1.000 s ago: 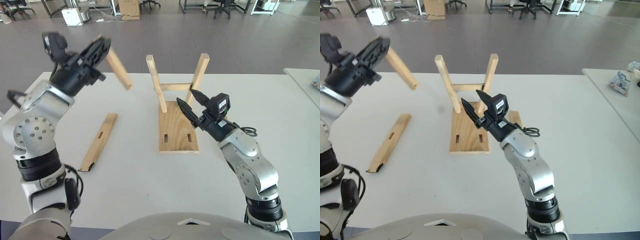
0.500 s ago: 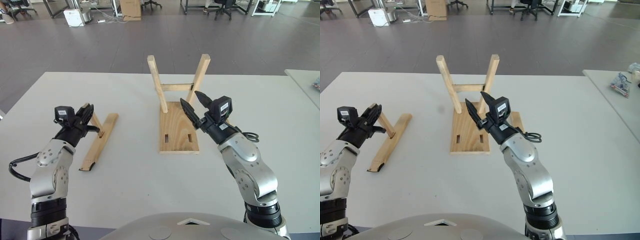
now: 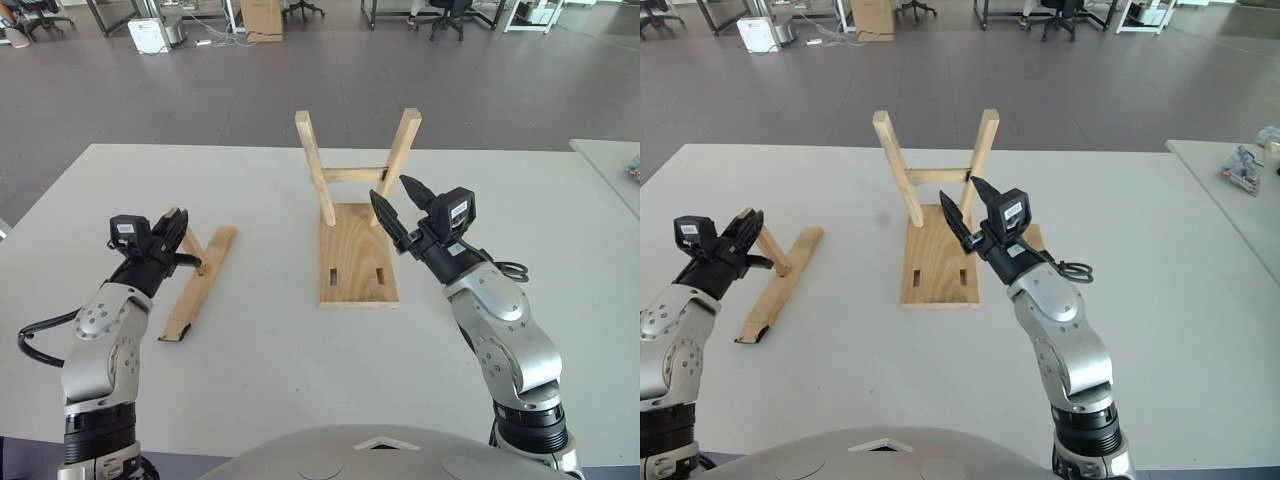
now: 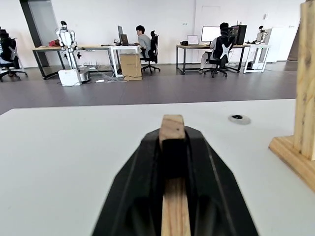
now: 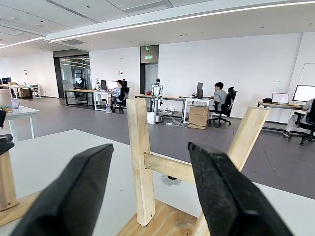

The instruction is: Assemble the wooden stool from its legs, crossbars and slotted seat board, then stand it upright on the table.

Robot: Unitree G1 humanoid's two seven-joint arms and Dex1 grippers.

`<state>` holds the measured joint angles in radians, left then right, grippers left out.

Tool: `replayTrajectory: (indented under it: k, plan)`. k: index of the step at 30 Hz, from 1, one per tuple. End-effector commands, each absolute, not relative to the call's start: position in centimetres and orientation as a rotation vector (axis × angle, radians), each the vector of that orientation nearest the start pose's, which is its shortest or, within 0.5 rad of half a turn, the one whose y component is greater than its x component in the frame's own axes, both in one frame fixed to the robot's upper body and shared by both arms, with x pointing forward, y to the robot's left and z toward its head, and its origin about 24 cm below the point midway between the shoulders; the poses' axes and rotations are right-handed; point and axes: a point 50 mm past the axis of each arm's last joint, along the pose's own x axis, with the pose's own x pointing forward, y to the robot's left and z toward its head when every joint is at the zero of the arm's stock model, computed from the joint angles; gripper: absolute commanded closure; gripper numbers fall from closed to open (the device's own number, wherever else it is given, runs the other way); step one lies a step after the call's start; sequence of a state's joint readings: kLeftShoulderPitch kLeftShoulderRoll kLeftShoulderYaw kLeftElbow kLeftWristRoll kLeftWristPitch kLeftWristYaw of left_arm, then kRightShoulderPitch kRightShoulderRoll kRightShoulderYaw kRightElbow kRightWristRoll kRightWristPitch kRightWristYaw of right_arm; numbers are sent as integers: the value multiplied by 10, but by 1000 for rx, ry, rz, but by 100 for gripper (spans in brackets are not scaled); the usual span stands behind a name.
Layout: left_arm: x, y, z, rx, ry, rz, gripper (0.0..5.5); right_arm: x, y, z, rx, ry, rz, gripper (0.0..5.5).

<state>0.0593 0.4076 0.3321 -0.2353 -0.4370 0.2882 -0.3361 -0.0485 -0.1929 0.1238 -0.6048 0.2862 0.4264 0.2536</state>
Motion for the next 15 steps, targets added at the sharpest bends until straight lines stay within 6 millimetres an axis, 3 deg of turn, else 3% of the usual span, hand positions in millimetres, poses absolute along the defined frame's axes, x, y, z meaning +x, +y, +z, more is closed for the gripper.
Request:
replayTrajectory:
  k: [1,5,11,15]
  plan:
    - [230,262,92,-14,17,-100,510,231,-109,152,40,-209,575,267]
    - [217,268,79,-10,60,-74,510,231,-110,152,39,-205,577,267]
    - [222,270,100,-2,-39,-63,510,229,-105,150,50,-196,600,267]
    - [228,270,96,16,-21,-77,510,226,-104,150,55,-199,587,267]
